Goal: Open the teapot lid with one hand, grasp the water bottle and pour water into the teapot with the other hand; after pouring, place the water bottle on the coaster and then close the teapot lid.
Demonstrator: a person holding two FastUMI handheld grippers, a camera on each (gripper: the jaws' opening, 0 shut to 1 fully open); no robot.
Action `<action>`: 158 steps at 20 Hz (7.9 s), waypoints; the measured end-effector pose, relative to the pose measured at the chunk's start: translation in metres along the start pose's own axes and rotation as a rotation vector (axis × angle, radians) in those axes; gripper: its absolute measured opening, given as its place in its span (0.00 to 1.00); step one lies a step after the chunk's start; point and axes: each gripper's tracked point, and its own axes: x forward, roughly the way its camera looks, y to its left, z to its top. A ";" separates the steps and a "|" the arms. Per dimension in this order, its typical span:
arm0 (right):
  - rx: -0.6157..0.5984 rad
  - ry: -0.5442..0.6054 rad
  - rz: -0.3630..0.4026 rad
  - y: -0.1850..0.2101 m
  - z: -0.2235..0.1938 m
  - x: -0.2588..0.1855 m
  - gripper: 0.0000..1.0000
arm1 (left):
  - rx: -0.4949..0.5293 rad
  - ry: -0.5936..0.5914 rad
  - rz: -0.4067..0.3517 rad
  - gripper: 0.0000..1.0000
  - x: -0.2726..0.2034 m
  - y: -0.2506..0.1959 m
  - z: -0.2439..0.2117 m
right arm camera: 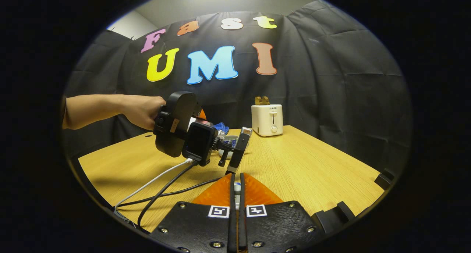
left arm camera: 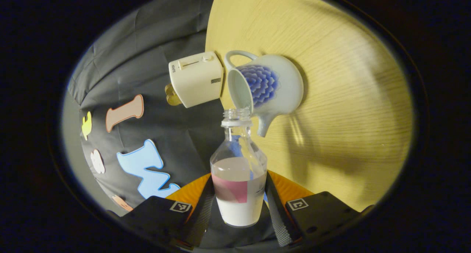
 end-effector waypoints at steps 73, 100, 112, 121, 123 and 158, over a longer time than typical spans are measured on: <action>-0.063 -0.083 0.106 0.056 0.060 0.070 0.02 | -1.212 -0.228 0.218 0.86 -0.054 -0.010 -0.116; -0.017 -0.056 0.081 0.038 0.049 0.092 0.02 | -1.882 -0.198 0.186 0.85 0.053 -0.054 -0.222; -0.026 -0.052 0.070 0.037 0.049 0.091 0.02 | -1.852 -0.190 0.230 0.97 0.047 -0.046 -0.226; -0.029 -0.063 0.074 0.040 0.054 0.083 0.02 | -1.873 -0.203 0.236 0.97 0.023 -0.041 -0.223; -0.032 -0.066 0.076 0.043 0.056 0.081 0.02 | -1.861 -0.203 0.256 0.97 0.015 -0.041 -0.223; -0.046 -0.054 -0.014 0.025 0.065 0.249 0.02 | -1.997 -0.215 0.238 0.97 -0.161 -0.094 -0.175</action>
